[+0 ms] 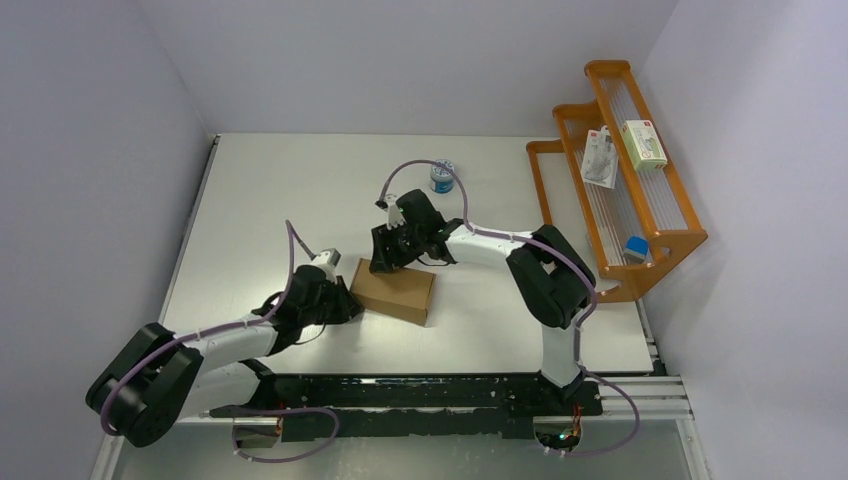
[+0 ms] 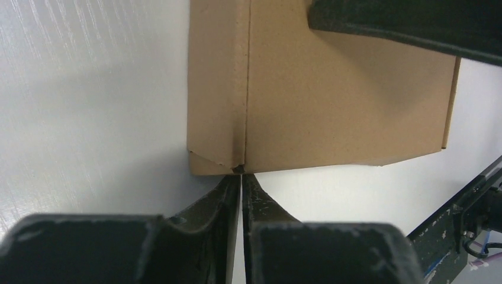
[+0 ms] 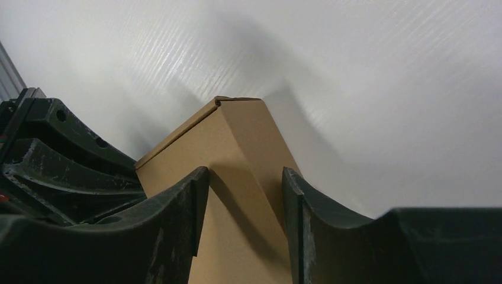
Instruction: Fold the paper box
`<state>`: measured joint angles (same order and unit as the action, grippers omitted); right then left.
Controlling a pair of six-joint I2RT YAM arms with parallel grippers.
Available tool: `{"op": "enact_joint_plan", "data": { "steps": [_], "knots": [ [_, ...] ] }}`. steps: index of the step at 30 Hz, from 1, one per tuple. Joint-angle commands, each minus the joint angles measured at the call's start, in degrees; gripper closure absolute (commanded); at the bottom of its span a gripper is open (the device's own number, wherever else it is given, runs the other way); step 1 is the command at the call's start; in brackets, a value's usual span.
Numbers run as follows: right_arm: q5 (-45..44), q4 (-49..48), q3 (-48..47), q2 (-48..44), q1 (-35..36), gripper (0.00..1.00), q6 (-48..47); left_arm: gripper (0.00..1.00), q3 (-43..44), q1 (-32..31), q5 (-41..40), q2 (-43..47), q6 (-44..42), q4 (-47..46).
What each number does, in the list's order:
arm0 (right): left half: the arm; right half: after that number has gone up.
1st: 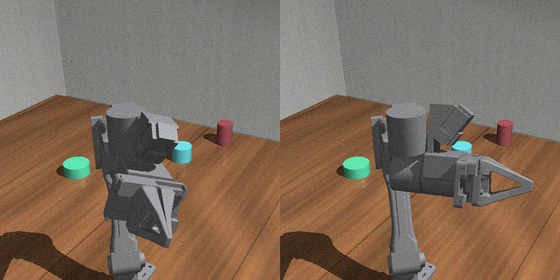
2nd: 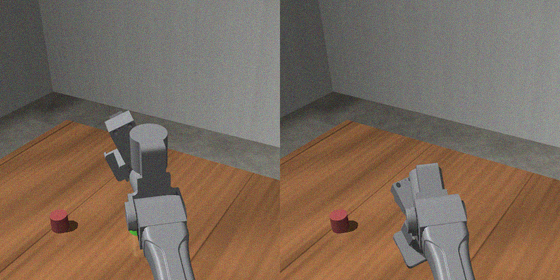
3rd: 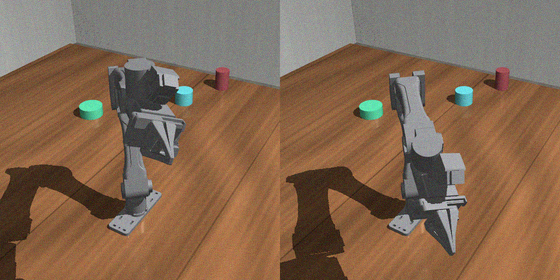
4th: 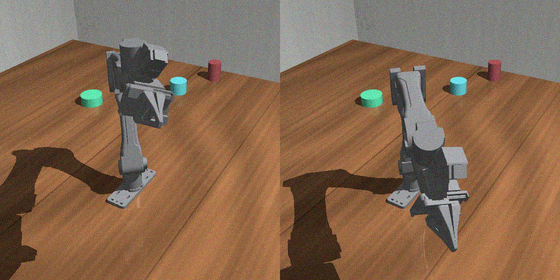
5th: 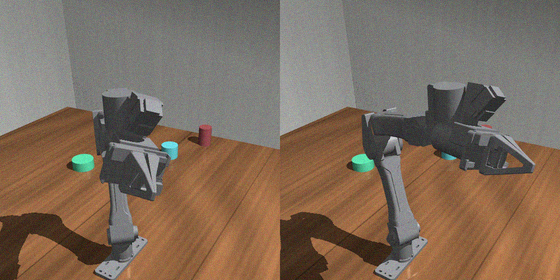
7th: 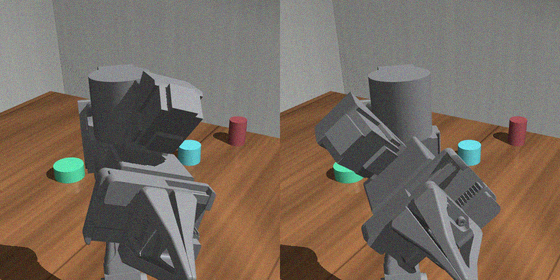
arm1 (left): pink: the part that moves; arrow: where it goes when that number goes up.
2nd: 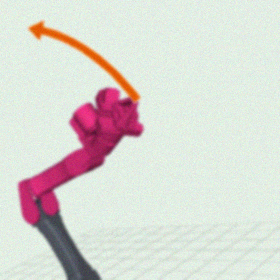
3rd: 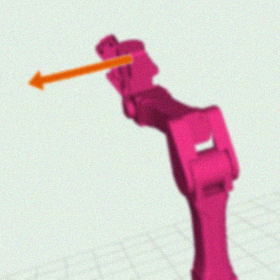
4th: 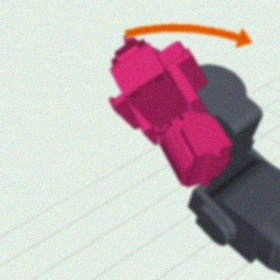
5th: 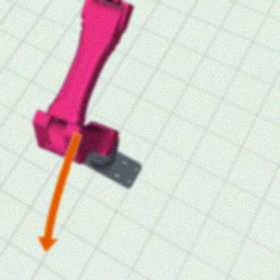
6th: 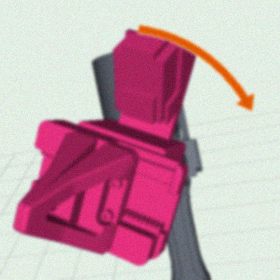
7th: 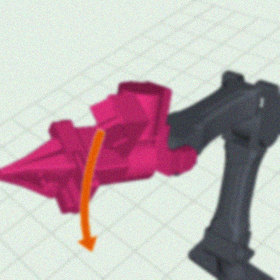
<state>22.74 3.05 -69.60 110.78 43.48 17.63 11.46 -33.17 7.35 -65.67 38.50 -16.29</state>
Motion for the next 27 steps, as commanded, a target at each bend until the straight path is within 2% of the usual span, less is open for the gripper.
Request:
{"op": "enact_joint_plan", "data": {
  "steps": [1,9,16,21,27],
  "knots": [
    [6.5,-0.2,0.4,2.2,-0.1,0.51,1.0,0.89,0.4,-0.3,-4.4,-1.4,-3.1,-1.5],
    [15.3,-0.1,1.7,4.1,-0.2,0.59,1.7,0.92,-3.8,-0.2,-5.5,-2.5,-3.1,-14.0],
    [7.3,-0.9,4.6,-0.7,-3.9,0.57,4.4,0.92,2.1,2.7,-6.4,-8.4,0.5,-11.7],
    [5.4,-2.1,7.6,-3.7,-6.9,0.54,6.1,0.88,8.7,5.7,-6.7,-14.8,0.0,-9.1],
    [2.7,-6.3,13.8,-8.5,-10.6,0.49,9.9,0.82,14.2,6.9,-1.8,-20.5,-0.4,-9.5]
  ]
}}
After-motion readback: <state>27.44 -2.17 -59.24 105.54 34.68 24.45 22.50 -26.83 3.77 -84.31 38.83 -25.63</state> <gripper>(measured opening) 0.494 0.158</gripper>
